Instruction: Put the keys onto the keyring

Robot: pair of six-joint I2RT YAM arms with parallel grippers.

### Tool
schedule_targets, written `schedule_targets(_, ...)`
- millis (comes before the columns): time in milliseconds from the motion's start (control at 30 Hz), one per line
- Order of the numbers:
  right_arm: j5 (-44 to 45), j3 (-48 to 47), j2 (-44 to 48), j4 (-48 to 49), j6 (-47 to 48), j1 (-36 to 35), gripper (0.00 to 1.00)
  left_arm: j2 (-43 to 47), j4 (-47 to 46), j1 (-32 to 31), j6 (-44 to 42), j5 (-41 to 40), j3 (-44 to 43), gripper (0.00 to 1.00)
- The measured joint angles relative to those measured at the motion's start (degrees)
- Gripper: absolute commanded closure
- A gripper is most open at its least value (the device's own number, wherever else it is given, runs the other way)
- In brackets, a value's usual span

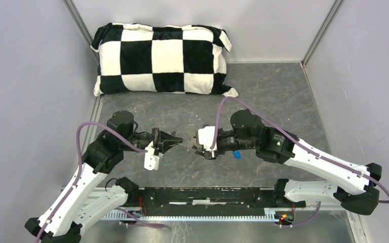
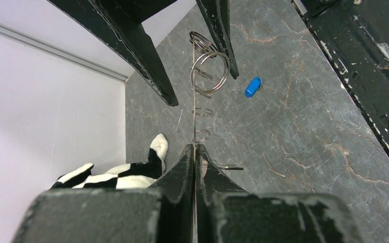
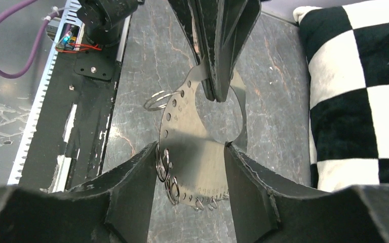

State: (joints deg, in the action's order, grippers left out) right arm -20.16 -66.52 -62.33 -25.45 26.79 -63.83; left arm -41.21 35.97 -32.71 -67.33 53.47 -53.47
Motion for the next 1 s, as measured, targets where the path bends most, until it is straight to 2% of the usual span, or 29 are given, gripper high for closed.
schedule_targets(100,1.18,0.00,0.09,0.09,-0.46,-0.35,0.48,0.00,-0.02,0.00,0.20,0.00,-0.28,0.98)
schedule_targets(167,1.95,0.24,0.24,0.50,-0.85,-0.59,0.73,0.02,0.00,0.00,0.22,0.00,-0.28,0.98)
schedule_targets(267,3.43,2.16,1.53,2.45,-1.22,-1.14,0.85,0.00,0.15,0.00,0.83,-0.35,-0.28,0.98)
schedule_targets(300,4.07,3.13,2.27,3.48,-1.16,-1.44,0.95,-0.04,0.35,0.00,1.36,-0.33,-0.28,0.98)
schedule_targets(333,4.74,4.09,2.97,4.52,-0.96,-1.66,1.00,-0.07,0.33,0.00,1.79,-0.33,-0.28,0.98)
schedule_targets(367,5.35,5.20,3.76,5.66,-0.61,-1.92,1.00,-0.04,0.31,-0.02,2.56,-0.28,-0.28,0.98)
schedule_targets(400,5.92,6.03,4.42,6.51,-0.39,-2.19,1.00,-0.07,0.24,-0.07,3.26,-0.15,-0.26,0.89)
schedule_targets(433,6.56,6.49,4.81,7.04,-0.39,-2.34,1.00,-0.15,-0.13,-0.09,4.22,-0.15,-0.26,0.67)
schedule_targets(500,7.89,6.67,4.90,7.87,-1.22,-2.45,1.00,0.15,-2.82,-0.11,5.31,-0.90,0.26,0.51)
schedule_targets(533,8.59,6.73,4.90,7.78,-2.49,-2.51,1.00,0.20,-3.06,-0.11,5.38,-1.01,0.33,0.37)
schedule_targets(567,9.16,6.82,4.90,7.76,-3.23,-2.51,1.00,0.55,-4.85,-0.11,5.38,-1.62,0.70,0.30)
schedule_targets(633,10.91,7.32,4.90,7.80,-4.96,-2.56,1.00,1.38,-8.20,-0.11,6.01,-3.54,1.62,0.24)
schedule_targets(667,11.87,7.56,4.90,7.76,-5.84,-2.69,1.00,1.92,-9.94,-0.11,6.23,-4.63,2.23,0.17)
schedule_targets(800,15.47,7.76,4.35,7.65,-7.93,-3.41,1.00,4.02,-15.08,-0.11,6.25,-8.70,4.28,0.11)
schedule_targets(1000,24.37,7.28,0.42,8.15,-12.66,-4.81,1.00,7.30,-21.94,-0.11,6.60,-11.96,7.78,0.19)
